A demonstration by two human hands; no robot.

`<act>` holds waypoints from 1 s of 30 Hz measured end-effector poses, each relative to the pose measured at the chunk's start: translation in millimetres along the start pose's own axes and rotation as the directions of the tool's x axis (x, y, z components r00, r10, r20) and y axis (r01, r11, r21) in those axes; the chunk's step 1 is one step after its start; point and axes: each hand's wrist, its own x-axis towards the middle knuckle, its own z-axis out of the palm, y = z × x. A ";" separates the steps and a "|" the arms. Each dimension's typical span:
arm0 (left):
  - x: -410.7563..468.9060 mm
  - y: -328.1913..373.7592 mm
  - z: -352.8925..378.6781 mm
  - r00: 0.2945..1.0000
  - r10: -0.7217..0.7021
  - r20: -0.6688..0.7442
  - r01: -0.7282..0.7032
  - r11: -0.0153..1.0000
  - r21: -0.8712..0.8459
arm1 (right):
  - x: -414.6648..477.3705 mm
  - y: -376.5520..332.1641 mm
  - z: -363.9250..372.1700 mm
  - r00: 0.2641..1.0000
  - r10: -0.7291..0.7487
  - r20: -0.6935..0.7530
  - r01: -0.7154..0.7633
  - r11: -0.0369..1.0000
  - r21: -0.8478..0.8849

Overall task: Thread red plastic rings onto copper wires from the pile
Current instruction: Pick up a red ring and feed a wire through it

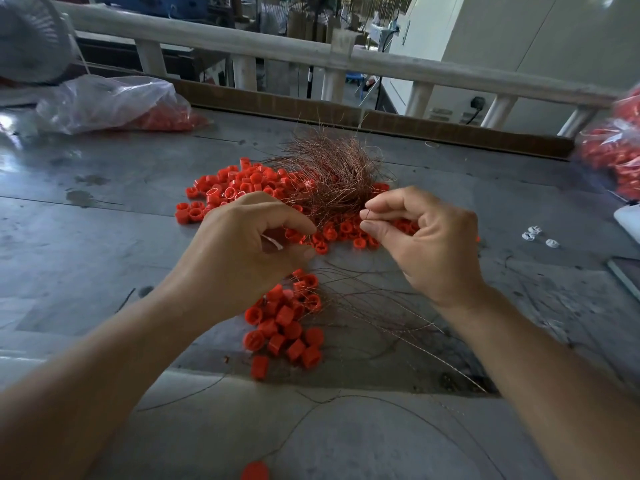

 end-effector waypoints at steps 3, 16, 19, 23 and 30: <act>-0.2 1.8 1.1 0.999 0.033 -0.031 -0.034 0.999 -0.004 | -0.7 -1.8 0.1 0.983 -0.180 0.048 0.181 0.983 -0.031; -2.7 4.3 5.2 0.982 0.189 -0.014 -0.188 0.982 0.014 | -8.3 -17.9 5.2 0.932 -0.262 0.252 0.271 0.963 -0.003; -2.3 4.3 4.2 0.983 0.182 -0.031 -0.182 0.983 0.014 | -8.5 -19.7 3.6 0.935 -0.249 0.252 0.263 0.965 -0.020; -1.9 3.7 3.4 0.983 0.178 -0.052 -0.177 0.984 0.034 | -6.4 -20.0 -0.9 0.937 -0.247 0.249 0.274 0.958 -0.080; -0.8 1.0 3.7 0.998 0.023 -0.051 -0.033 0.980 -0.199 | -0.1 -16.9 -13.4 0.981 -0.127 0.147 0.139 0.988 -0.073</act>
